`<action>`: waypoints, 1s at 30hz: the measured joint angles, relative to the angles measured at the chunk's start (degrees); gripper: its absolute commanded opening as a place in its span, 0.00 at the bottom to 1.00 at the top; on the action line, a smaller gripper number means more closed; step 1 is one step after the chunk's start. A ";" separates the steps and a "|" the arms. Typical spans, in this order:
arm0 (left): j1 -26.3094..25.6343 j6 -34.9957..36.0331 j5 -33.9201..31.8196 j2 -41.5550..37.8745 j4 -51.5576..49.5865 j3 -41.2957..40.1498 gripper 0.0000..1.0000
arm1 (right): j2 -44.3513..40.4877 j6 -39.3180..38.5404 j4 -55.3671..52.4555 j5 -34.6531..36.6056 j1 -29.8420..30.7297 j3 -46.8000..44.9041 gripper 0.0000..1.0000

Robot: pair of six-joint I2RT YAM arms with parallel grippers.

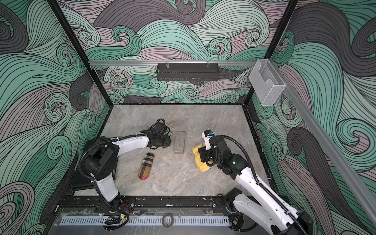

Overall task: Wipe the eyeglass case
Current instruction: Place the eyeglass case at the center of the board.

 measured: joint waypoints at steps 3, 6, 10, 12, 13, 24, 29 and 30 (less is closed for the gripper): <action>-0.22 -0.33 -1.11 0.81 0.76 0.28 0.59 | 0.79 -0.13 0.52 -0.26 0.00 0.00 0.00; -0.46 -0.79 -1.53 1.46 1.03 0.42 0.62 | 1.62 -0.15 1.03 -0.63 0.00 0.00 0.00; -0.81 -1.09 -1.51 2.51 0.83 0.11 0.62 | 2.45 -0.15 1.99 -1.14 0.00 -0.07 0.00; -0.87 -1.22 -1.51 2.58 0.79 -0.44 0.63 | 2.86 -0.13 2.49 -1.25 0.00 -0.13 0.00; -0.87 -1.25 -1.55 2.58 0.83 -0.48 0.63 | 3.10 -0.13 2.69 -1.25 0.00 -0.13 0.00; -1.20 -1.79 -1.38 0.87 1.22 -3.13 0.74 | 3.54 0.63 4.55 -1.90 0.00 -1.90 0.00; -1.20 -1.77 -1.46 -2.08 -0.94 -4.46 0.79 | 3.69 0.37 4.85 -3.43 0.39 -1.90 0.00; -1.20 -1.77 -1.49 -3.13 -1.36 -4.81 0.80 | 3.78 0.26 4.94 -3.72 0.59 -1.90 0.00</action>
